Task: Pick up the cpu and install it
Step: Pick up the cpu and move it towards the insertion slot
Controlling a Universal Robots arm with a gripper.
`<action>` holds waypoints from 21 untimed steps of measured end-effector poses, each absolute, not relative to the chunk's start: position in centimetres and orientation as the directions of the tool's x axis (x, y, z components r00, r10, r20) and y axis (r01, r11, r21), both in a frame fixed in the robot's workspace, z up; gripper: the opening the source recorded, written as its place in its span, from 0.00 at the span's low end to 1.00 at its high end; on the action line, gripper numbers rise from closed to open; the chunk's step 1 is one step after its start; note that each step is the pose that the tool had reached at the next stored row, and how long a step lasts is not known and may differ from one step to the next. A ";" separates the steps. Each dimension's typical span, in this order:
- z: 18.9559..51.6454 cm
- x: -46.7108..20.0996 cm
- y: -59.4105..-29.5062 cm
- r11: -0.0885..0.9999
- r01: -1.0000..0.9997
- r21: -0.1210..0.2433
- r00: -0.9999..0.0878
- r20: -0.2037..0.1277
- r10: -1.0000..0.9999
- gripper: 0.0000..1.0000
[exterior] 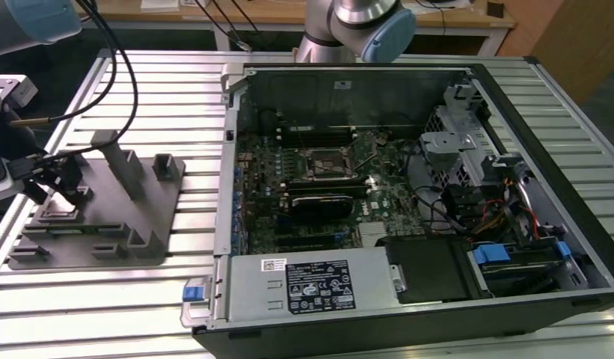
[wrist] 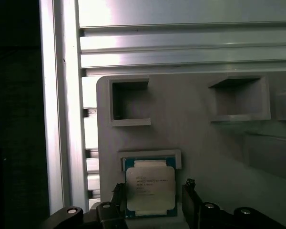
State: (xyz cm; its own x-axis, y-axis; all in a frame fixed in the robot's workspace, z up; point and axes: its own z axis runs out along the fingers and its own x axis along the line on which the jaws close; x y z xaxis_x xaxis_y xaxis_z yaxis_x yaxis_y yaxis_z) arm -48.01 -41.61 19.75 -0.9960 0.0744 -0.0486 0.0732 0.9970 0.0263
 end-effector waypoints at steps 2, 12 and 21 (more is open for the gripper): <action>19.6 -48.0 -41.6 0.997 0.070 0.026 -0.996 -0.048 0.071 0.59; 18.8 -48.5 -41.4 0.998 0.060 0.027 -0.997 -0.049 0.062 0.59; 18.5 -48.6 -41.1 0.998 0.051 0.027 -0.997 -0.048 0.052 0.59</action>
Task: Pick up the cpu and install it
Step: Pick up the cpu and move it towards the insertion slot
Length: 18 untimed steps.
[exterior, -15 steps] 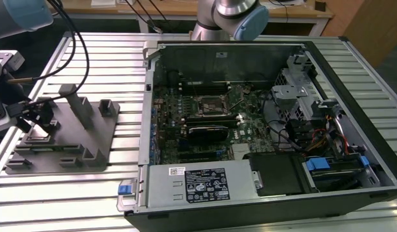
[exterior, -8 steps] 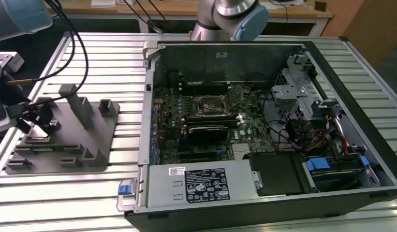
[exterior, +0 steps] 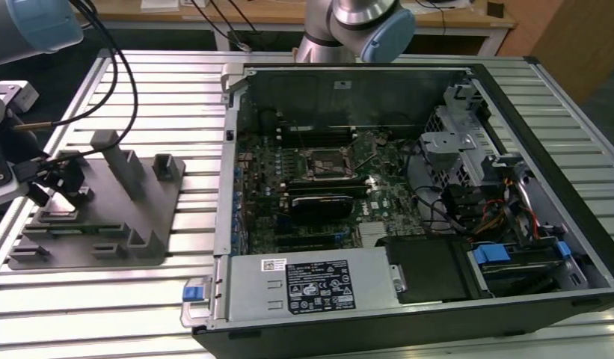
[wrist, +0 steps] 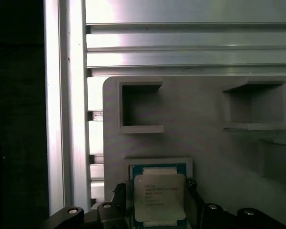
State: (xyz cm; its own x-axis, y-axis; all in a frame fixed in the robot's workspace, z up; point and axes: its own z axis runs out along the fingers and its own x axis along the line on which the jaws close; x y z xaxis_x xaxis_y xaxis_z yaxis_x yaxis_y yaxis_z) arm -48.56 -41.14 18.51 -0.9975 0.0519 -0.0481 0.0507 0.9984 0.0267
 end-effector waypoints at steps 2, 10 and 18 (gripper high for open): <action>18.5 -48.6 -41.1 0.998 0.051 0.027 -0.997 -0.048 0.052 0.59; 19.0 -48.6 -41.1 0.998 0.051 0.027 -0.997 -0.049 0.052 0.59; 19.0 -48.3 -41.1 0.998 0.051 0.024 -0.997 -0.049 0.052 0.59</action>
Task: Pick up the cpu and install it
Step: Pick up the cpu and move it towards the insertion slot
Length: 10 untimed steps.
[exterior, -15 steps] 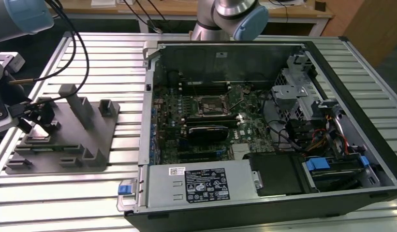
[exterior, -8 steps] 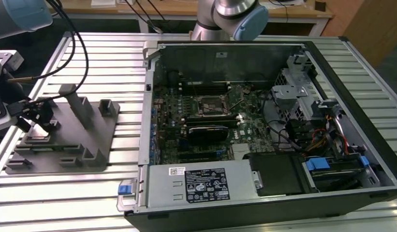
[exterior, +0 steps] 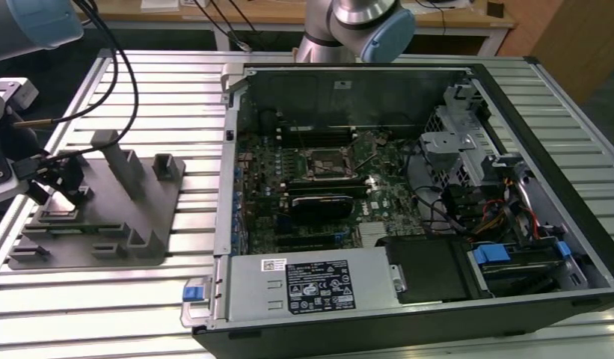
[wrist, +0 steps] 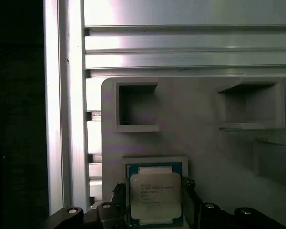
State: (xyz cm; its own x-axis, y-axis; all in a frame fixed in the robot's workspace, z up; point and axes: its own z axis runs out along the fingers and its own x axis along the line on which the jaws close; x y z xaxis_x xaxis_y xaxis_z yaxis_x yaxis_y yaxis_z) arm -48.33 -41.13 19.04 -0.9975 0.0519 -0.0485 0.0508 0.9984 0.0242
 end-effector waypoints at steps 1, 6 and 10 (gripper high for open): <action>19.0 -48.3 -41.1 0.998 0.051 0.024 -0.997 -0.048 0.052 0.59; 19.0 -48.3 -41.1 0.998 0.051 0.024 -0.997 -0.048 0.052 0.60; 18.9 -48.3 -41.1 0.999 0.046 0.024 -0.998 -0.049 0.047 0.66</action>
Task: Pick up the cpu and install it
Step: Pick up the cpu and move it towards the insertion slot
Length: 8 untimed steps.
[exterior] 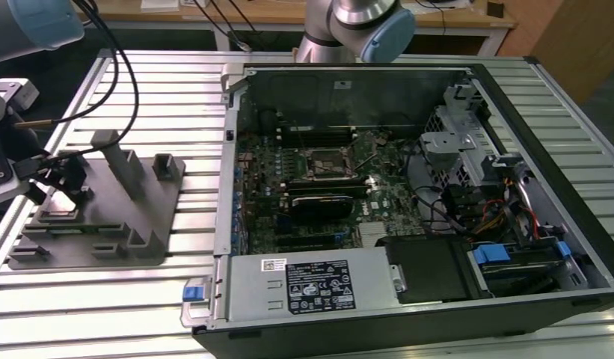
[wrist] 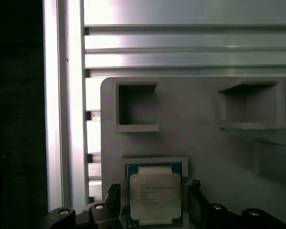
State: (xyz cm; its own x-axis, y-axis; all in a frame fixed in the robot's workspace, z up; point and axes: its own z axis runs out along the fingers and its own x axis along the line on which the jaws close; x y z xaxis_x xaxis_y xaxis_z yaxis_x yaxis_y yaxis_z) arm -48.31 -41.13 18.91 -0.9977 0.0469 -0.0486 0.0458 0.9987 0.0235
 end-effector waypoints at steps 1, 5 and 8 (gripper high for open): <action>18.9 -48.3 -41.1 0.999 0.040 0.023 -0.998 -0.048 0.041 0.66; 18.8 -48.3 -41.1 1.000 0.020 0.023 -0.999 -0.049 0.021 0.66; 18.6 -48.3 -41.1 1.000 0.016 0.023 -0.999 -0.049 0.017 0.66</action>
